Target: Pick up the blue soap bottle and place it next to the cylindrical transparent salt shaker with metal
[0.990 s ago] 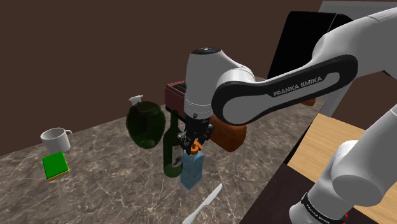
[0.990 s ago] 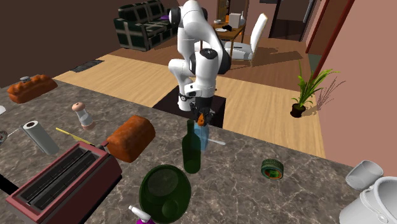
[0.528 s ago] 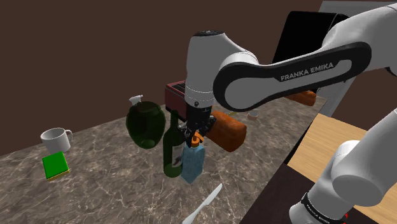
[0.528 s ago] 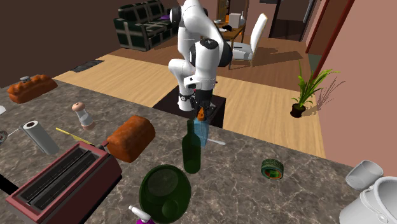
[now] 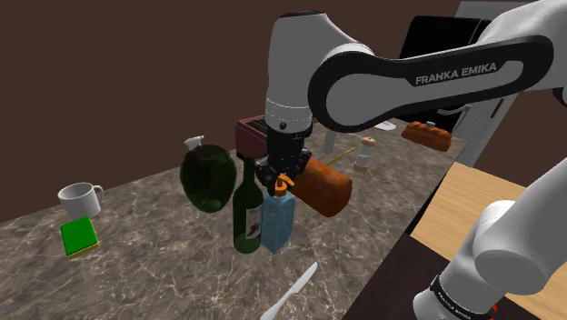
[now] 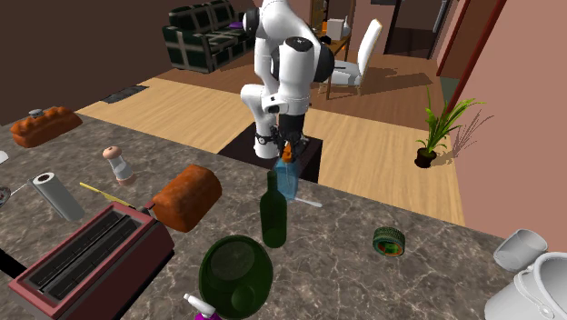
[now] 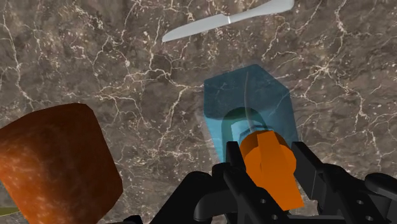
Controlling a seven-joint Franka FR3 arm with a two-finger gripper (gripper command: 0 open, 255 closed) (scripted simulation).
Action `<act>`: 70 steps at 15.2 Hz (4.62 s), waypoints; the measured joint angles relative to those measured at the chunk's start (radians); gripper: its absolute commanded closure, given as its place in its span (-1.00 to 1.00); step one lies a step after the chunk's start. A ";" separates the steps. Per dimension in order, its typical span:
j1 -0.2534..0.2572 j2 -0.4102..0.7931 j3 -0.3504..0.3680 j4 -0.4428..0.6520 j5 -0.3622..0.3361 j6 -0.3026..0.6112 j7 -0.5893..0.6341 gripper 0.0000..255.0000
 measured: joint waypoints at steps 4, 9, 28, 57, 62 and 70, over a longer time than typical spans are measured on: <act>-0.001 0.000 -0.001 0.052 -0.001 -0.052 0.000 1.00; -0.003 -0.005 -0.007 0.113 0.001 -0.117 -0.007 1.00; -0.010 0.060 0.002 0.435 -0.034 -0.383 0.007 1.00; -0.181 -0.173 -0.402 0.284 -0.023 -0.446 -0.572 1.00; -0.219 -0.156 -0.487 0.292 -0.048 -0.434 -0.693 1.00; -0.284 -0.080 -0.626 0.361 -0.080 -0.420 -0.896 1.00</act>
